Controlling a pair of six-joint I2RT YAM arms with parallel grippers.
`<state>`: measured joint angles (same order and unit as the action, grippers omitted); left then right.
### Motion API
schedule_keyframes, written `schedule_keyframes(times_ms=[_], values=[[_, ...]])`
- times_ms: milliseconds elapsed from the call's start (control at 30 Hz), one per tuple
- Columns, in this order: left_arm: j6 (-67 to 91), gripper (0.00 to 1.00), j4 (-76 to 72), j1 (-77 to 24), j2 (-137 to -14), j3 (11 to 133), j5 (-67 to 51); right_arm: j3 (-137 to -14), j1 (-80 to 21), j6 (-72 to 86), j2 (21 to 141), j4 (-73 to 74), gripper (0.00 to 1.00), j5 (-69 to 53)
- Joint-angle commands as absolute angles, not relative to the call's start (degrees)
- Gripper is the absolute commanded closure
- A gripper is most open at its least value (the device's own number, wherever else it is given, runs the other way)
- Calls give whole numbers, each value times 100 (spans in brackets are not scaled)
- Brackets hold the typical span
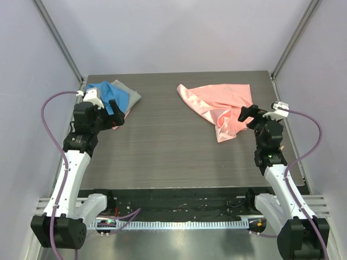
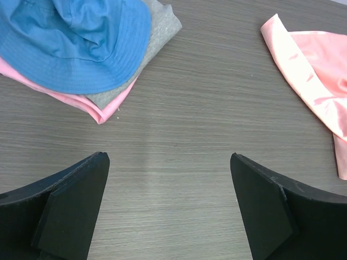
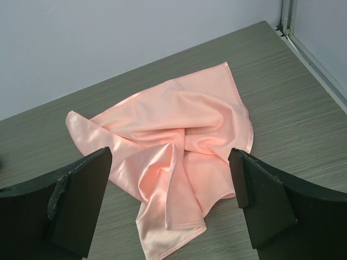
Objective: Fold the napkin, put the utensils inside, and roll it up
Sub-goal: Flatten the napkin out
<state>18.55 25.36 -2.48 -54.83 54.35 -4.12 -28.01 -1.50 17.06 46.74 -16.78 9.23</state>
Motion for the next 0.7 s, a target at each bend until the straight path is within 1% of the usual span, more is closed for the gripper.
schedule_keyframes(times_ms=[0, 200, 300, 333, 400, 433, 500, 533, 567, 667], values=[[1969, 0, 2619, -220, -5590, 5722, -360, -3076, -167, 1758, 4667, -1644, 0, 1099], [2293, 0, 2418, -228, -5599, 5520, -536, -3190, -167, 1784, 4807, -1442, 0, 1134], [2487, 8, 2417, -438, -5748, 5589, -361, -3287, -167, 1880, 4948, -1310, 1, 1125], [2548, 9, 2400, -857, -5835, 5616, -221, -3305, -167, 1924, 5035, -1292, 0, 1125], [2742, 9, 2260, -1491, -5984, 5642, 420, -3392, -176, 1986, 5167, -1213, 2, 1064], [2794, 9, 2146, -2129, -6090, 5651, 596, -3445, -167, 2012, 5220, -1135, 2, 1063], [3058, 9, 1750, -2748, -6634, 5730, 729, -3629, -167, 2074, 5387, -819, 3, 1195], [3154, 9, 1662, -2995, -6879, 5931, 747, -3691, -167, 2109, 5431, -687, 3, 1282], [3199, 9, 1531, -3519, -7447, 6072, 851, -3778, -167, 2144, 5458, -459, 4, 1466], [3287, 10, 1354, -4373, -8338, 6783, 949, -3788, -158, 2338, 5432, -177, 4, 1582]])
